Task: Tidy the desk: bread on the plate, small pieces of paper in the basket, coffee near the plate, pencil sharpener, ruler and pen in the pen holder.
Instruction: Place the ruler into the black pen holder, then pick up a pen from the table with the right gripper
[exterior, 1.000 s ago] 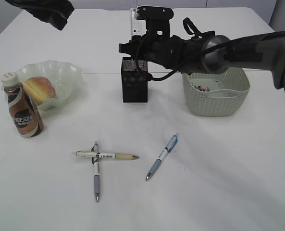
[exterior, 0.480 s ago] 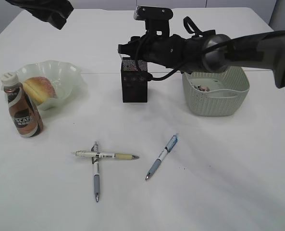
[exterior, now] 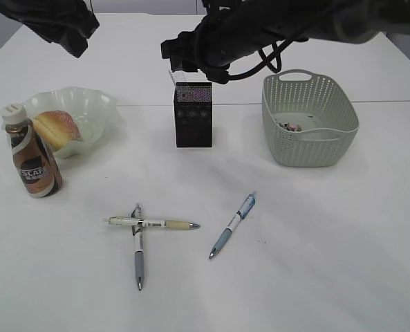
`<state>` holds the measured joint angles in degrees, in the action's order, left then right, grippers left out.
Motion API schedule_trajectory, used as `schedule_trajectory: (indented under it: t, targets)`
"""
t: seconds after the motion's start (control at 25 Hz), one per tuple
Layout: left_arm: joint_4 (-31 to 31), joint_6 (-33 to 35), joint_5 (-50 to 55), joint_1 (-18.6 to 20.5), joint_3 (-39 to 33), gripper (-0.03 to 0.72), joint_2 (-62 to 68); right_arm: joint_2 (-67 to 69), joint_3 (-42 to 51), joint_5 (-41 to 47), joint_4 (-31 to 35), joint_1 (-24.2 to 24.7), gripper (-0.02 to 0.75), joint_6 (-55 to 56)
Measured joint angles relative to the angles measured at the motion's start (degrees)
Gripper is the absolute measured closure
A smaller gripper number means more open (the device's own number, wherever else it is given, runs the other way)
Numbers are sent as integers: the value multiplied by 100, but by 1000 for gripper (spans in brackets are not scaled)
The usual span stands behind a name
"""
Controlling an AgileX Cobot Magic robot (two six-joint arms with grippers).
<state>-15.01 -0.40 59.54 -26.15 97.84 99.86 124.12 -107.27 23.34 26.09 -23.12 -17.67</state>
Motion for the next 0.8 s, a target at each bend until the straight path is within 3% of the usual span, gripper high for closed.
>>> schedule_trajectory:
  t: [0.44,0.8]
  targets:
    - [410,0,1121,0,0,338,0,-686,0,2790,-196,0,423,212]
    - [656,0,1134,0,0,339,0,-686,-3,3736,-307,0,423,733]
